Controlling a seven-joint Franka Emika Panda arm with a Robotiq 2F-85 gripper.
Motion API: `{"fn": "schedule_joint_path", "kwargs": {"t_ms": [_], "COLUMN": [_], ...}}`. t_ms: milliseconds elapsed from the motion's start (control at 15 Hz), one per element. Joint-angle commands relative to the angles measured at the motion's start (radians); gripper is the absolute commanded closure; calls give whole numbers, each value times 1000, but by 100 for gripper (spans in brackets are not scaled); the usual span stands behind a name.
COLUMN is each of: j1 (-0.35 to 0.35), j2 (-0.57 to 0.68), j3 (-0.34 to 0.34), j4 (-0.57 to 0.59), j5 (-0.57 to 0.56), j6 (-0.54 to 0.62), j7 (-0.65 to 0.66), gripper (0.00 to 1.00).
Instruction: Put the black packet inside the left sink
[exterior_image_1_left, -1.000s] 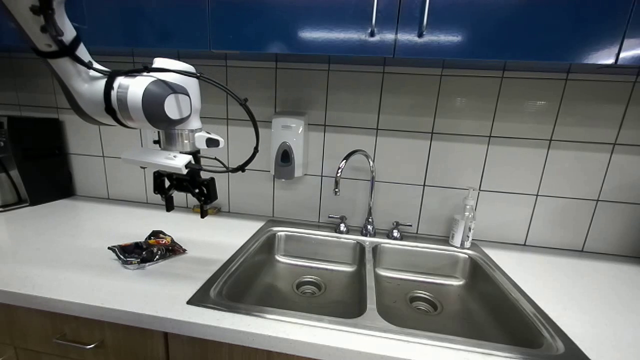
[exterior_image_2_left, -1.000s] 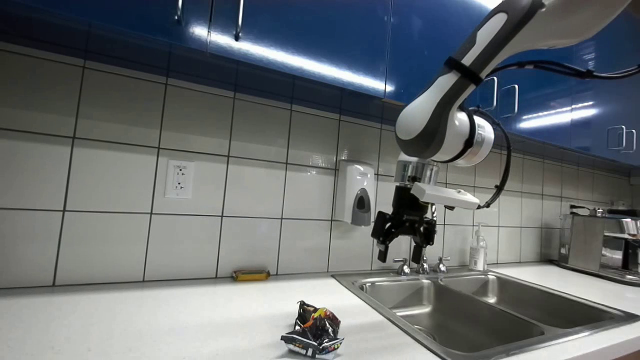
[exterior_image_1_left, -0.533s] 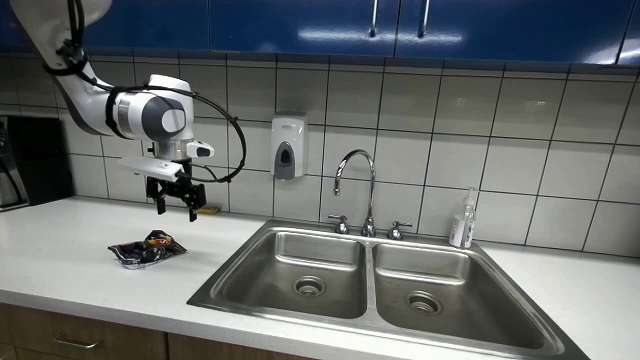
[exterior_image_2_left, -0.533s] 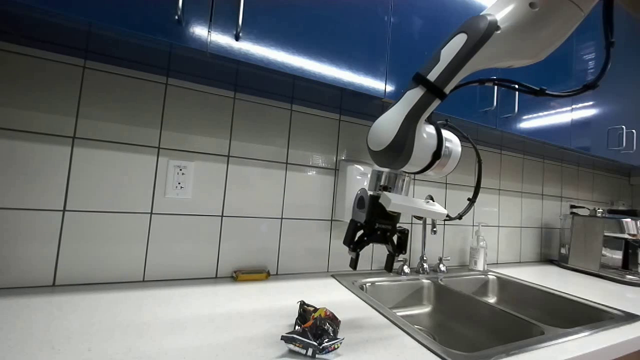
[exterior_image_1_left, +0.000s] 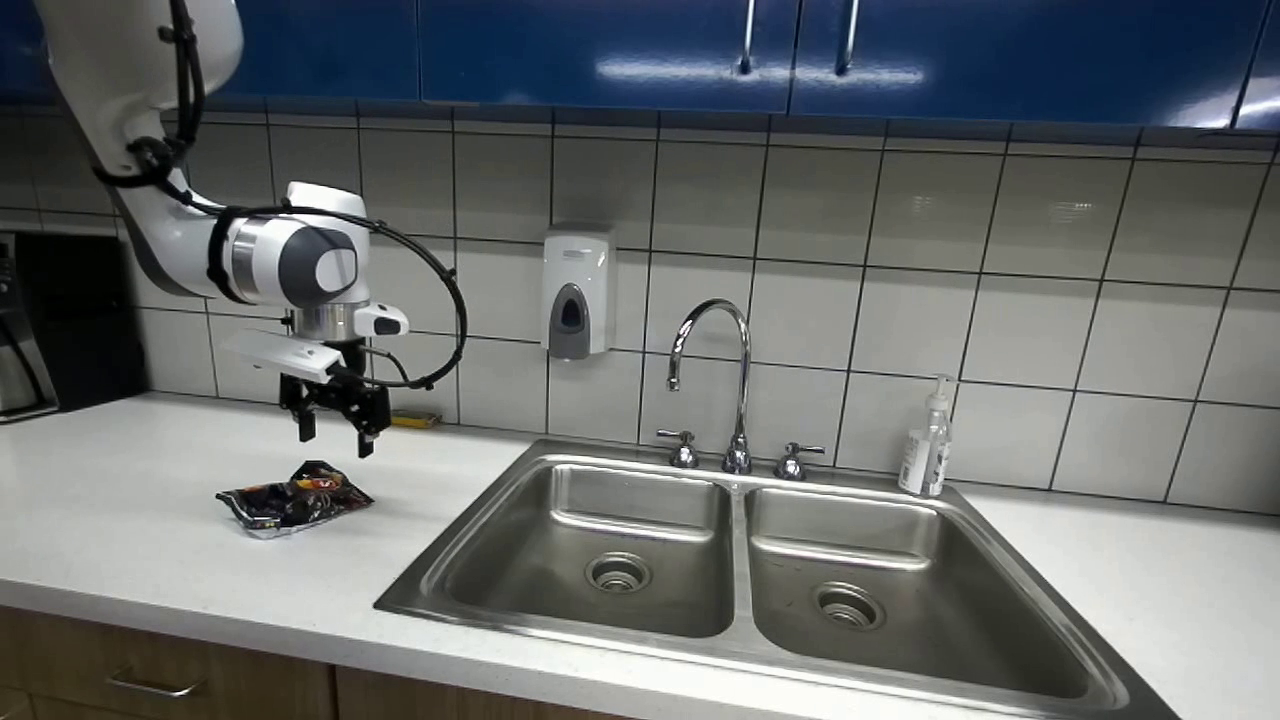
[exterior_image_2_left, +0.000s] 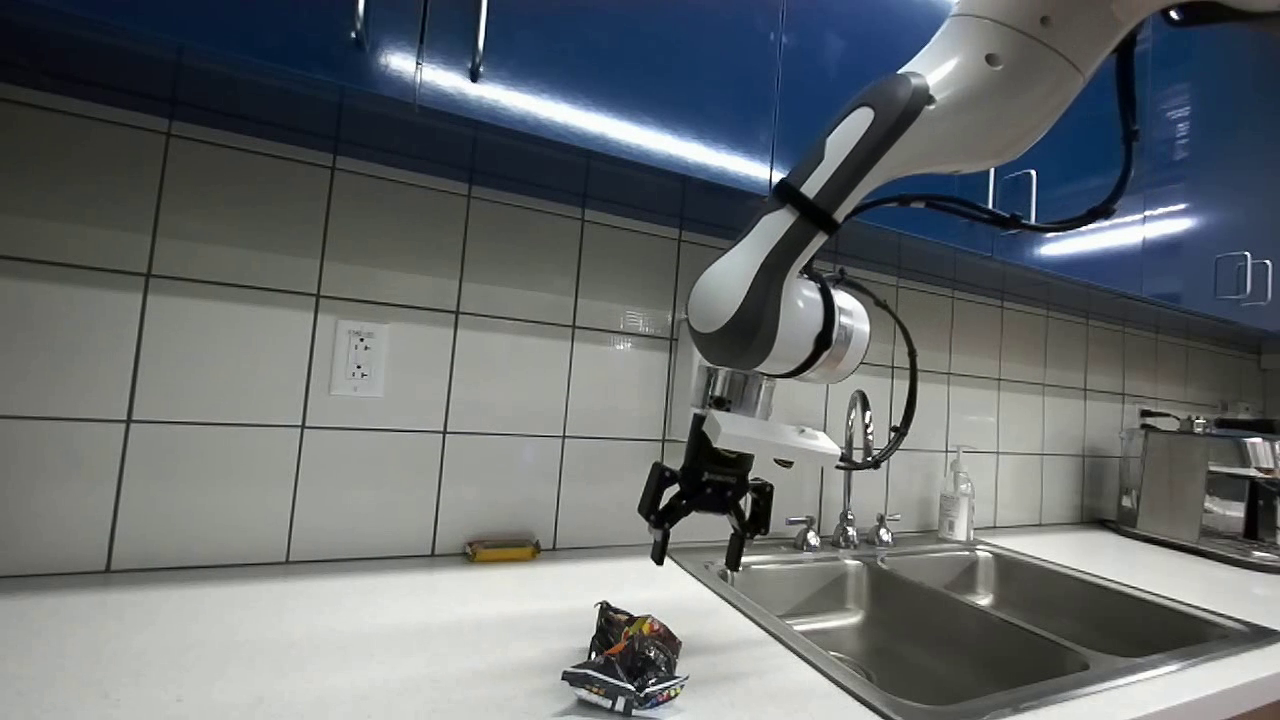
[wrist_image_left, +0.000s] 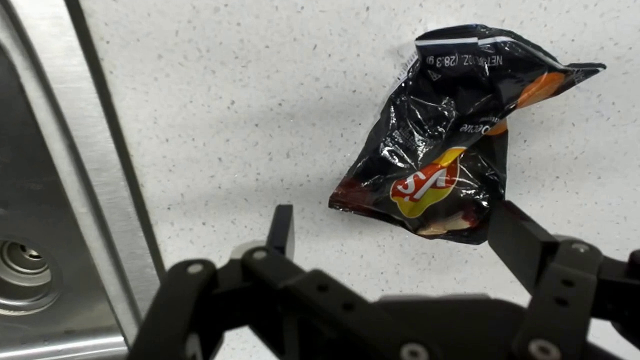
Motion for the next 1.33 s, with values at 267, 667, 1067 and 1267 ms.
{"fn": "schedule_joint_path", "kwargs": {"t_ms": [267, 667, 1067, 1267], "j1": [54, 92, 102, 106], "j2": [106, 143, 181, 190], "j3": [4, -2, 1, 0], "j4": [103, 128, 130, 130], "j5": [-12, -8, 4, 2], "j6": [-19, -33, -19, -13], "j7": [178, 278, 308, 308], "gripper": [0, 0, 0, 0]}}
